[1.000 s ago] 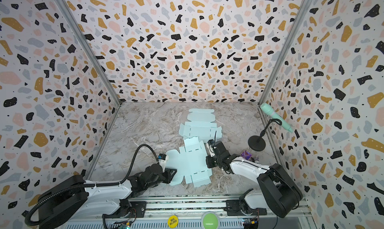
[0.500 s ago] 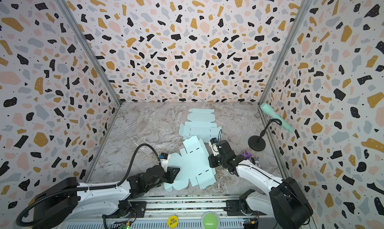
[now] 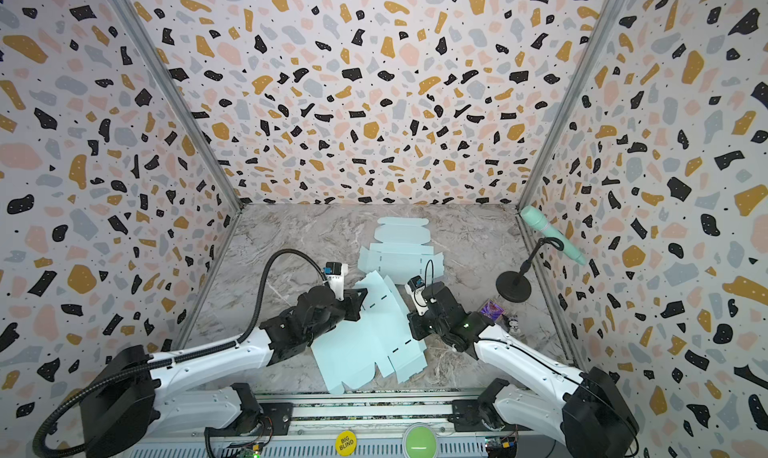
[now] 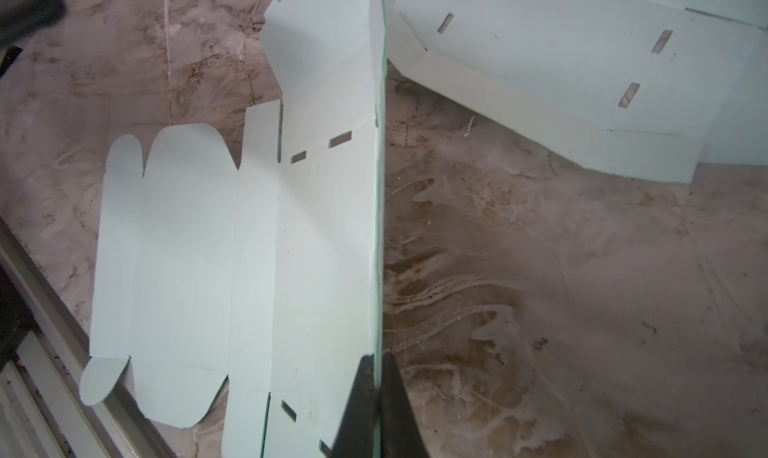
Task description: Fold the paper box
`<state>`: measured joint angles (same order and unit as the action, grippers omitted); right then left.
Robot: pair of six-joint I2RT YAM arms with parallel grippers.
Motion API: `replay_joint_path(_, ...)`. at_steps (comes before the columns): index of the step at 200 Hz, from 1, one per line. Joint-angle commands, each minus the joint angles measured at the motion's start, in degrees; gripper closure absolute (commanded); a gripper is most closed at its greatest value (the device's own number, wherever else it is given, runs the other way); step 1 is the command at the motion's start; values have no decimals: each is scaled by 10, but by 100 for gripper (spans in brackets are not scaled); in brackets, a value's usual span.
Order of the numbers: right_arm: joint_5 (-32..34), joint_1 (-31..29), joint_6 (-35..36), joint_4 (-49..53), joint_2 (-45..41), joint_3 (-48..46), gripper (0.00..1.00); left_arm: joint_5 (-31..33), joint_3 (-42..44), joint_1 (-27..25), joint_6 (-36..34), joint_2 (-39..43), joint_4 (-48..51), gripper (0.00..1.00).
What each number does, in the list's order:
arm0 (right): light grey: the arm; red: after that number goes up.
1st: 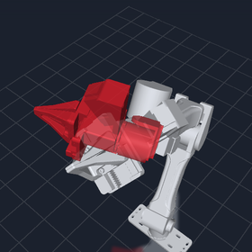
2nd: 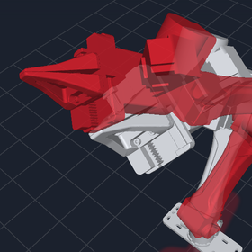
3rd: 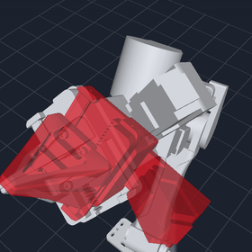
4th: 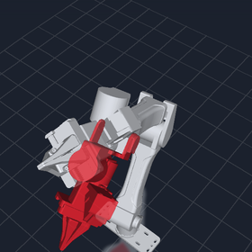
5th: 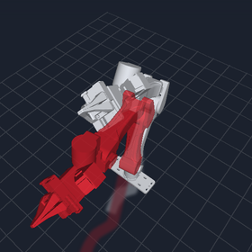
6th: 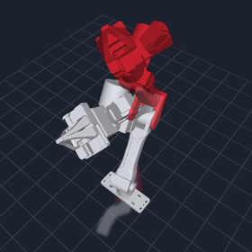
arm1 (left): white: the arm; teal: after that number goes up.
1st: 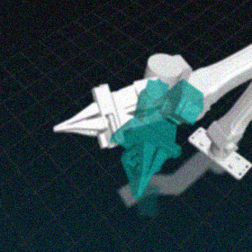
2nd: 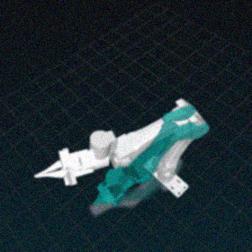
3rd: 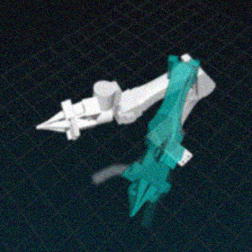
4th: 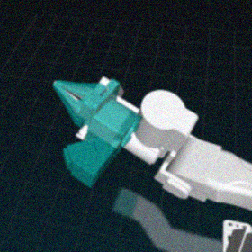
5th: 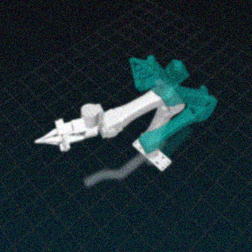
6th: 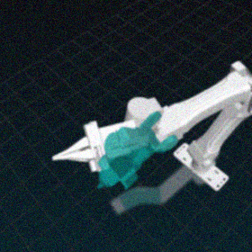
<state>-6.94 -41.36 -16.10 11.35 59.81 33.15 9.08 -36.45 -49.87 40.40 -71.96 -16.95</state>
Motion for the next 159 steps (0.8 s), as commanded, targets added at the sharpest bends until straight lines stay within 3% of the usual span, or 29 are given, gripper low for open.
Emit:
replay_joint_path(1, 10, -13, 7, -7, -32, -2, 100, -36, -30, 20, -31, -28, 0, 100)
replay_joint_path(117, 26, -68, 15, -15, -92, -22, 100, -120, -105, 71, -26, -131, -41, 100)
replay_joint_path(159, 36, -69, 21, -7, -91, -18, 100, -200, -128, 70, -39, -149, -58, 100)
